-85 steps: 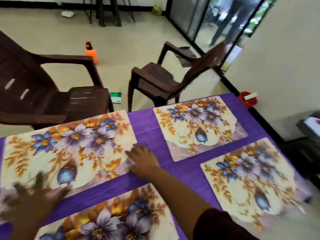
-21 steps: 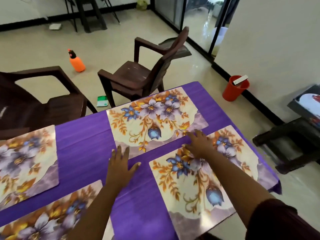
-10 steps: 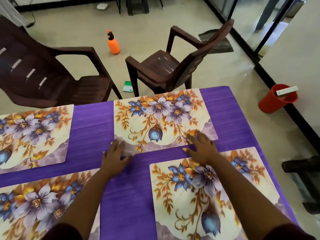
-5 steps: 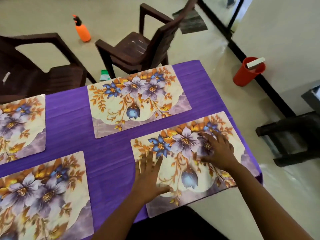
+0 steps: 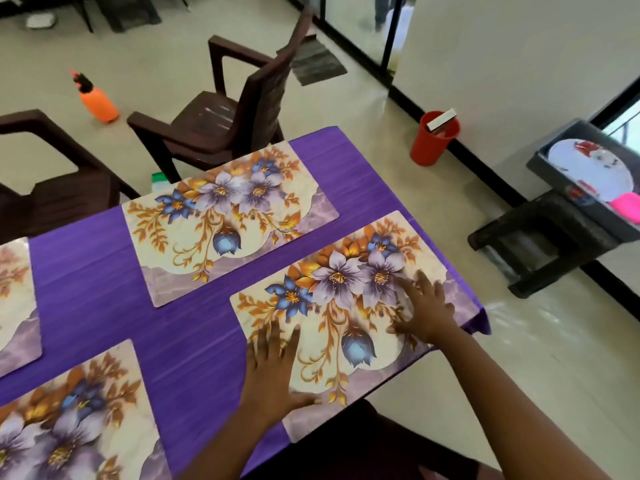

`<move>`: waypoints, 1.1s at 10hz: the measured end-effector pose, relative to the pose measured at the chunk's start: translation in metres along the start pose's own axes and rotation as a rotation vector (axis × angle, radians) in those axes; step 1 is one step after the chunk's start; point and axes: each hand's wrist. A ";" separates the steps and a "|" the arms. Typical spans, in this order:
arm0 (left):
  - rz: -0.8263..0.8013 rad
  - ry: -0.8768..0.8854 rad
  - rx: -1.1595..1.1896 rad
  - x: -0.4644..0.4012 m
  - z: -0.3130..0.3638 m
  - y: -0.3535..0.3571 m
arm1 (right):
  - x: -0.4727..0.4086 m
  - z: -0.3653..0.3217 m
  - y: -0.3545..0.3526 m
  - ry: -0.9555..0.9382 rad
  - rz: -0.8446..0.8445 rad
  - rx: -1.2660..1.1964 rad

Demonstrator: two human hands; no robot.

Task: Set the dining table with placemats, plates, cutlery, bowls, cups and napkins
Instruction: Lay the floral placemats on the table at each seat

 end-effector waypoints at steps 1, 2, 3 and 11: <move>-0.046 0.008 -0.010 0.001 0.000 0.000 | -0.005 0.003 0.005 0.006 -0.002 -0.010; -0.069 0.013 -0.030 0.001 -0.002 -0.002 | -0.007 0.005 0.008 0.001 0.011 -0.017; -0.031 0.042 -0.039 0.002 -0.006 -0.006 | -0.009 0.005 0.007 -0.002 0.024 -0.032; 0.030 -0.087 0.068 0.051 -0.028 -0.005 | -0.102 0.038 0.043 -0.086 0.018 0.039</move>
Point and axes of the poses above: each hand's wrist, its own x-axis away from the middle knuckle, its own y-axis out of the palm, z = x × y, and after that the axes turned 7 degrees about -x, right-handed
